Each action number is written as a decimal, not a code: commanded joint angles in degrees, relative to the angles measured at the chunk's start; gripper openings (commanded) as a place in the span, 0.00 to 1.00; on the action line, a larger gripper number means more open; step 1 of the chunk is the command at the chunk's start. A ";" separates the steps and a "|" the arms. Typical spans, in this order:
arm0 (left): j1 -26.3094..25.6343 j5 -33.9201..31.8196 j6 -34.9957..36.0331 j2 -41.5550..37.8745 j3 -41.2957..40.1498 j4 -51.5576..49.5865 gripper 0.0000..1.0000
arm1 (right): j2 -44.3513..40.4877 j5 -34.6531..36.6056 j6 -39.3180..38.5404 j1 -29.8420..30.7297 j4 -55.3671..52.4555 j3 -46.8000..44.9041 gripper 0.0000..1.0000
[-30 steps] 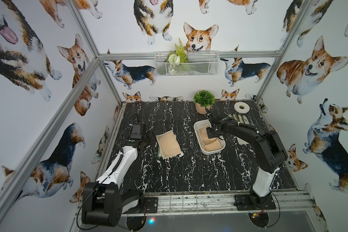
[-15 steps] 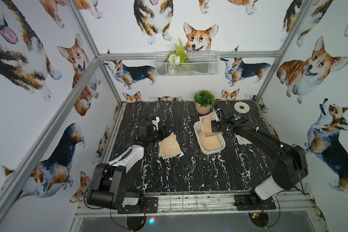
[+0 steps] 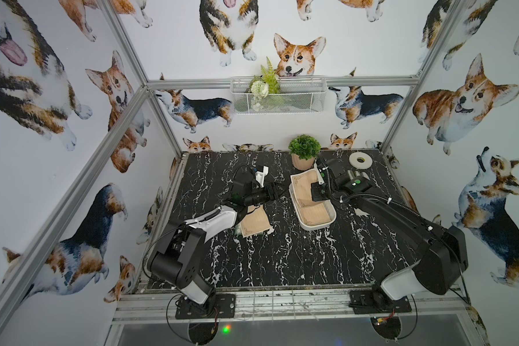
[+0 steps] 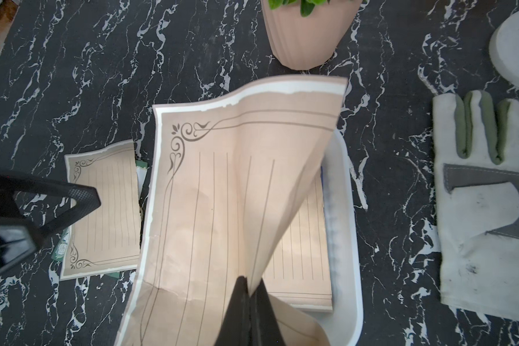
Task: Take out the stationery paper from the storage box
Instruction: Place the stationery paper at the center of the board.
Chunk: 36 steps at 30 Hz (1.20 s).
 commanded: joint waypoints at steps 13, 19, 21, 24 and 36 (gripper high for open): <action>-4.46 0.58 -3.20 6.18 4.06 6.77 0.53 | -0.07 -1.98 2.24 1.74 2.11 1.77 0.05; -4.86 1.16 -3.17 5.76 4.17 7.12 0.31 | -0.48 -1.73 2.24 1.92 2.28 1.52 0.06; -4.83 1.22 -2.30 4.66 4.38 5.98 0.17 | -0.59 -1.69 2.07 1.88 2.22 1.34 0.09; -4.83 1.42 -0.57 3.07 4.65 3.26 0.01 | -0.99 -0.62 1.43 1.87 1.55 1.07 0.27; -0.05 9.89 4.51 -8.67 2.10 -1.83 0.00 | -17.08 -9.68 -1.79 -2.80 10.66 -8.90 0.73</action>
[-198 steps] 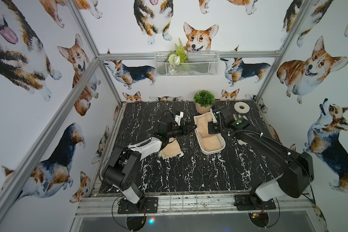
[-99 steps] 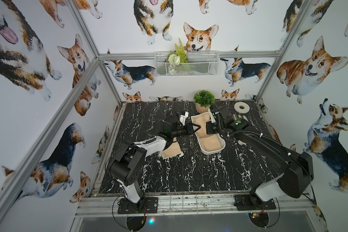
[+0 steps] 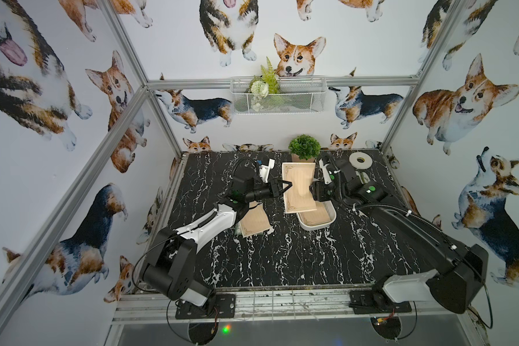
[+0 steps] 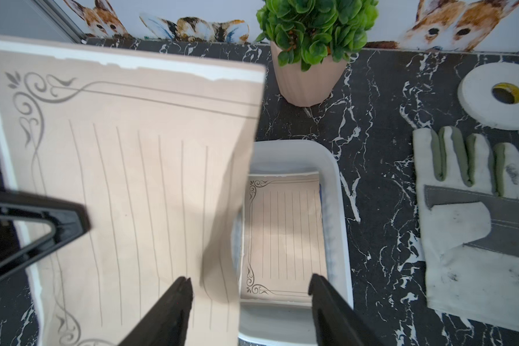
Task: Take out the stationery paper from the storage box
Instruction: Place the stationery paper at the center of the board.
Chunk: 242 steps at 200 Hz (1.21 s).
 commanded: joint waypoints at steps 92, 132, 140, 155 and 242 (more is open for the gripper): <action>1.52 12.10 1.78 -9.85 -0.91 -0.62 0.00 | -6.19 -59.43 28.50 -14.06 65.51 -24.95 0.84; 1.49 11.59 2.18 -10.50 -0.28 -1.89 0.00 | -5.25 -58.82 24.56 -11.95 59.92 -22.74 0.78; 1.51 11.59 2.34 -10.61 -0.06 -2.17 0.00 | -4.89 -58.86 24.35 -11.65 59.67 -22.56 0.77; 1.49 11.50 2.77 -10.86 0.31 -2.94 0.00 | -4.09 -59.25 23.90 -10.95 59.39 -22.32 0.74; 1.49 10.47 5.32 -11.84 0.32 -6.93 0.00 | -3.99 -57.24 18.47 -9.95 50.33 -20.53 0.00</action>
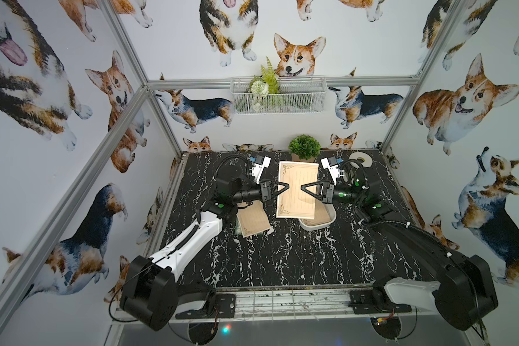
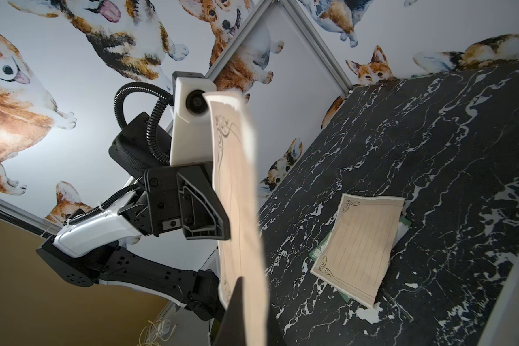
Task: Take out the stationery paper from the storage box
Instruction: Place the stationery paper at the center of the board.
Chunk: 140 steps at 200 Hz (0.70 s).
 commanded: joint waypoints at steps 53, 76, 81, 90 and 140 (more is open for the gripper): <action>0.06 -1.69 3.63 -0.83 0.36 -4.53 0.00 | -2.03 2.68 -3.86 0.06 -6.21 0.94 0.00; 0.00 -2.83 4.39 -1.08 0.35 -5.84 0.00 | -1.89 3.08 -4.06 0.06 -6.84 0.84 0.24; 0.12 -3.23 4.72 -1.09 0.32 -6.31 0.00 | -1.66 2.75 -4.12 0.06 -6.97 0.93 0.21; 0.09 -3.54 4.92 -1.09 0.36 -6.80 0.00 | -1.27 2.71 -4.48 0.06 -8.07 1.41 0.00; 0.73 -4.62 7.24 -2.06 0.44 -10.53 0.00 | -1.59 6.26 -7.15 0.13 -13.88 2.48 0.79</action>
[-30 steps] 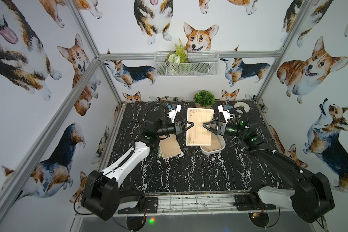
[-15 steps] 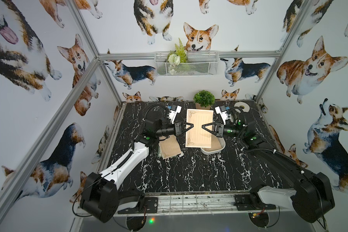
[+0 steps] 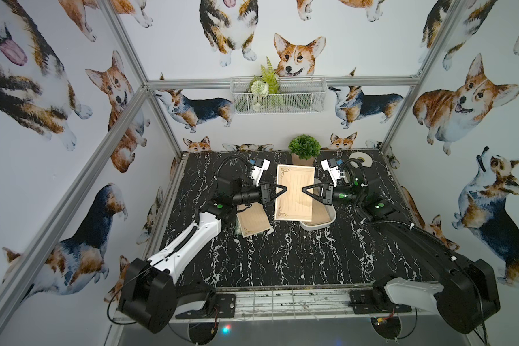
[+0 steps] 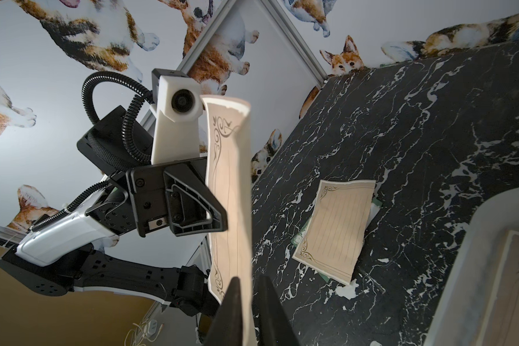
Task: Take out the stationery paper from the storage box
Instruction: Place the stationery paper at the center of the board.
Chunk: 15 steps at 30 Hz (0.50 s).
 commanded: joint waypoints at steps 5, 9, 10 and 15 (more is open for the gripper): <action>2.73 -5.29 4.67 -1.63 0.68 -8.86 0.00 | -0.68 5.80 -5.43 0.05 -9.54 2.18 0.81; 8.99 -9.97 2.01 -0.31 -1.39 -12.37 0.00 | 0.93 13.67 -9.97 0.13 -19.56 4.93 0.82; 10.95 -11.86 0.62 0.42 -2.14 -13.76 0.00 | 1.93 15.56 -10.80 0.13 -22.27 5.75 0.83; 16.34 -16.81 -1.26 3.52 -4.65 -17.19 0.00 | 6.91 19.64 -13.69 0.60 -29.38 8.30 0.83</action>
